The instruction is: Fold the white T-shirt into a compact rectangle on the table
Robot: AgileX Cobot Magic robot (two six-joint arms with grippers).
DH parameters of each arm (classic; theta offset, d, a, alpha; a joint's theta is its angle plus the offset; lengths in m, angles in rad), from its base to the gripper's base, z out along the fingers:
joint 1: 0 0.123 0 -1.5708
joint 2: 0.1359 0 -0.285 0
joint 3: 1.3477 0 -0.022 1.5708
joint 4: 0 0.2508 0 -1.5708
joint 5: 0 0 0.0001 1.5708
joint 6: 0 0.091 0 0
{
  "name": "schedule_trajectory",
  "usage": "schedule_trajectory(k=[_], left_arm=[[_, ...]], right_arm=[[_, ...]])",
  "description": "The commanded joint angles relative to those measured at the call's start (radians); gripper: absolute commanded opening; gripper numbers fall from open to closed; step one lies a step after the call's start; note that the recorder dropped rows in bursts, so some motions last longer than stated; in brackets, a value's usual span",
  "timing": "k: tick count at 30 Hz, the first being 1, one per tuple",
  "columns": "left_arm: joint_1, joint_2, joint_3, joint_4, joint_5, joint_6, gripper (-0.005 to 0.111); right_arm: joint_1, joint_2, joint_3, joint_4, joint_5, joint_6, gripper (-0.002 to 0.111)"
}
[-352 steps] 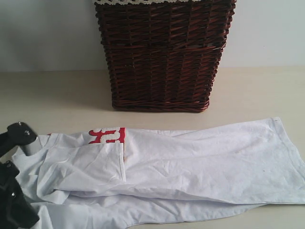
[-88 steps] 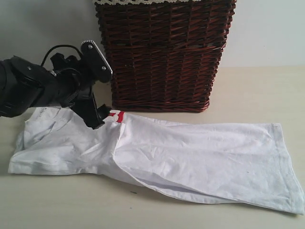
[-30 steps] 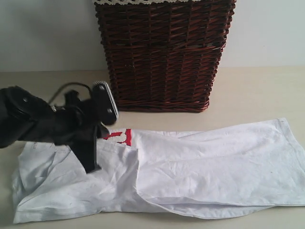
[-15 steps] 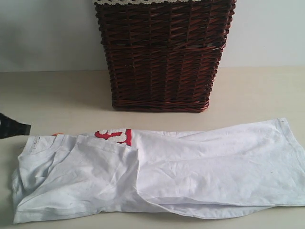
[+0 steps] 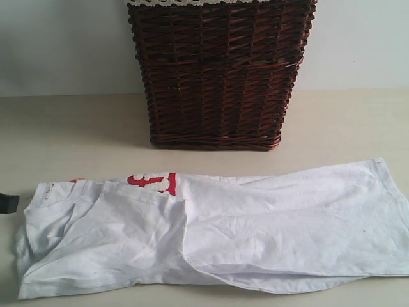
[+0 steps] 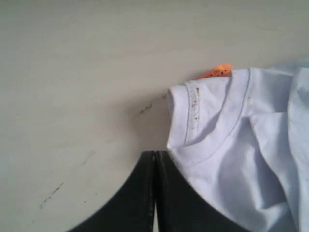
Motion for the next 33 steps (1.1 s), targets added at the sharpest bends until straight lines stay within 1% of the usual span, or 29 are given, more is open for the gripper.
schedule_trajectory(k=[1,4,8,10,12,15,19,21,22,24,26,28,31,33], left_arm=[[0.001,-0.023,0.03,-0.006,0.005,-0.024,0.0],[0.001,-0.008,0.033,-0.006,0.005,-0.041,0.0],[0.001,0.012,0.033,-0.006,-0.008,-0.163,0.0],[0.001,0.034,0.031,-0.006,-0.006,-0.168,0.0],[0.001,0.055,0.025,0.013,-0.003,-0.126,0.0],[0.001,0.066,0.01,0.172,0.098,-0.007,0.0],[0.001,0.05,-0.007,0.532,0.283,0.253,0.0],[0.001,0.037,-0.023,0.708,0.35,0.277,0.0],[0.001,0.03,-0.033,0.769,0.388,0.268,0.0],[0.001,0.024,-0.053,0.852,0.435,0.182,0.0],[0.001,0.024,-0.085,0.954,0.509,0.025,0.0],[0.001,0.032,-0.137,1.105,0.662,-0.196,0.0],[0.001,0.058,-0.229,1.291,0.884,-0.452,0.0],[0.001,0.059,-0.273,1.369,0.92,-0.587,0.0]], right_arm=[[-0.005,0.0,0.002,-0.002,-0.009,0.0,0.025],[-0.005,0.0,0.002,-0.002,-0.009,0.0,0.025],[-0.005,0.0,0.002,-0.002,-0.009,0.0,0.025],[-0.005,0.0,0.002,-0.002,-0.009,0.0,0.025],[-0.005,0.0,0.002,-0.002,-0.009,0.0,0.025],[-0.005,0.0,0.002,-0.002,-0.009,0.0,0.025],[-0.005,0.0,0.002,-0.002,-0.009,0.0,0.025],[-0.005,0.0,0.002,-0.002,-0.009,0.0,0.025],[-0.005,0.0,0.002,-0.002,-0.009,0.0,0.025],[-0.005,0.0,0.002,-0.002,-0.009,0.0,0.025],[-0.005,0.0,0.002,-0.002,-0.009,0.0,0.025],[-0.005,0.0,0.002,-0.002,-0.009,0.0,0.025],[-0.005,0.0,0.002,-0.002,-0.009,0.0,0.025],[-0.005,0.0,0.002,-0.002,-0.009,0.0,0.025]])
